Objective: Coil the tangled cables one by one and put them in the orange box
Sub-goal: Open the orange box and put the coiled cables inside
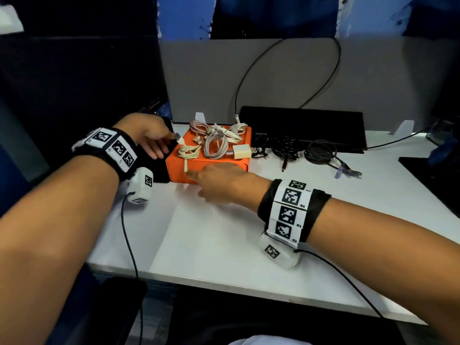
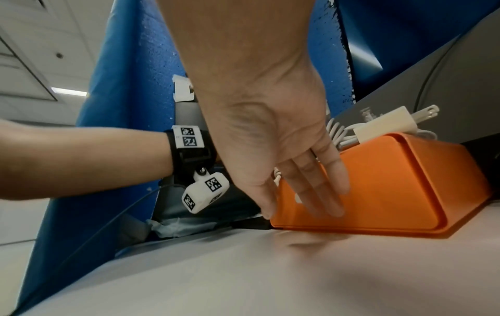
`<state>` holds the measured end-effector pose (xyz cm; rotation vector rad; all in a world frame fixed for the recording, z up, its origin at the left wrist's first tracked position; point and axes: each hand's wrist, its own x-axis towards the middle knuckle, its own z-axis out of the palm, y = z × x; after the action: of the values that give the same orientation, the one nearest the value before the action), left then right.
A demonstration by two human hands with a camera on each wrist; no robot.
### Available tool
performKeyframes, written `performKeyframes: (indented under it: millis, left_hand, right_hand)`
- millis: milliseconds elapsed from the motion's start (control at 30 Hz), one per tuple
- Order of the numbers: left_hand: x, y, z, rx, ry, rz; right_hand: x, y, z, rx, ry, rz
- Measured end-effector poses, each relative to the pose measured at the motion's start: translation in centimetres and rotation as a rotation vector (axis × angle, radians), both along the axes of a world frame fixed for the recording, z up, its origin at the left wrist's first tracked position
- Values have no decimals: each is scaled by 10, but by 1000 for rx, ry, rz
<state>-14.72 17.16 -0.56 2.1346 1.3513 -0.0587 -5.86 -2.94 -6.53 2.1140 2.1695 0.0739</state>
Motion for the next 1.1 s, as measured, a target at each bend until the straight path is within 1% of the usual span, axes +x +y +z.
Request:
performKeyframes:
  millis: [100,167,233,333,467,567,700,767,800,867,933,1033,1100]
  left_hand:
    - [11,-8,-2,-54,35,-66]
    - [17,-8,-3,-40,61,-82]
    - [22,-8,-3,-17,76,-82]
    - [28,-6,-1,-48,116,-110]
    - [36,-2,-1,-131,163,-159]
    - [42,0,-3,-118,209,-174]
    - [49,6,-2,-123,295,-176]
    - [50,10,-2,-129,317,-172]
    - [51,11,-2,-132,318,-171]
    - [50,12,-3,-137,306,-170]
    - [49,14,-4,-139,293,-168]
    - [47,14,-4,-143,286,-181]
    - [47,14,-3,-143,283,-184]
  right_hand:
    - [-5,12,-6,-71,-57,-80]
    - [-8,17,-10,-127,-80,-171]
    - [-8,18,-8,-135,-84,-182]
    - [-9,8,5,-111,-98,-104]
    - [-18,-28,11,-160,-110,3]
    - [-25,-54,11,-144,-137,92]
    - [-34,-64,13,-154,-184,149]
    - [-37,-66,14,-157,-151,163]
    - [-36,-66,17,-159,-108,172]
    - [-29,-66,32,-142,36,192]
    - [-12,-64,53,-48,151,169]
    - [22,-56,79,122,163,37]
    - [37,-49,79,129,143,-22]
